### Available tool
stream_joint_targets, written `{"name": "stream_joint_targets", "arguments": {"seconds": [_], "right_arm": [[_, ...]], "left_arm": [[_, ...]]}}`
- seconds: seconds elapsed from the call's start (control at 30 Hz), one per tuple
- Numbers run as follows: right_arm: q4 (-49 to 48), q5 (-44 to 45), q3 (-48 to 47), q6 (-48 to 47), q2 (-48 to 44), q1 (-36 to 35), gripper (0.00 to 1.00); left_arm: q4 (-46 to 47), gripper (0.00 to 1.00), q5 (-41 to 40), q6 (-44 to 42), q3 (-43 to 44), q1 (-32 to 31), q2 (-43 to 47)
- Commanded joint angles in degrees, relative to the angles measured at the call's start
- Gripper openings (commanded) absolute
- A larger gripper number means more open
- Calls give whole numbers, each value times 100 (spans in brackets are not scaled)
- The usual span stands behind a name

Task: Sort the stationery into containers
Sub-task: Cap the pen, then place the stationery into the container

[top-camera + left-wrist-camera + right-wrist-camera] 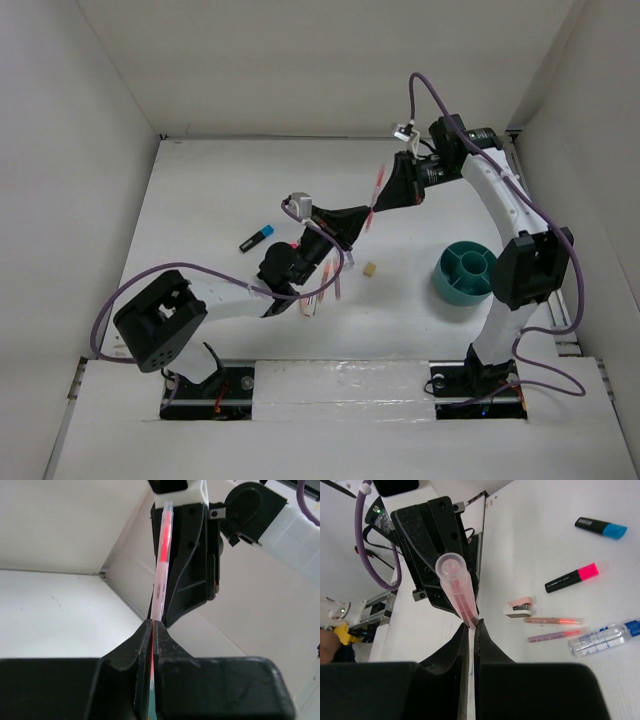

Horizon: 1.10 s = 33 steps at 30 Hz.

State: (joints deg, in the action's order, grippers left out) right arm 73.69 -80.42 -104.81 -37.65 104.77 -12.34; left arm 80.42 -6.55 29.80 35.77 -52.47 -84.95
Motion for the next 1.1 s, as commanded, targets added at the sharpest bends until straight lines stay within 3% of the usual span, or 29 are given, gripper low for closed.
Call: {"name": "stream_joint_targets", "arguments": {"seconds": [0.0, 0.43, 0.67, 1.07], "right_arm": [[550, -975, -347, -981, 140, 108, 0], [550, -870, -294, -1104, 35, 109, 0], [550, -712, -294, -1262, -18, 109, 0], [550, -448, -645, -1148, 35, 802, 0]], "left_arm": [[597, 0, 92, -106, -227, -115, 285], [536, 0, -154, -352, -351, -115, 681], [105, 0, -153, -528, -404, -115, 1032], [-1035, 0, -373, -642, -668, -115, 1709]]}}
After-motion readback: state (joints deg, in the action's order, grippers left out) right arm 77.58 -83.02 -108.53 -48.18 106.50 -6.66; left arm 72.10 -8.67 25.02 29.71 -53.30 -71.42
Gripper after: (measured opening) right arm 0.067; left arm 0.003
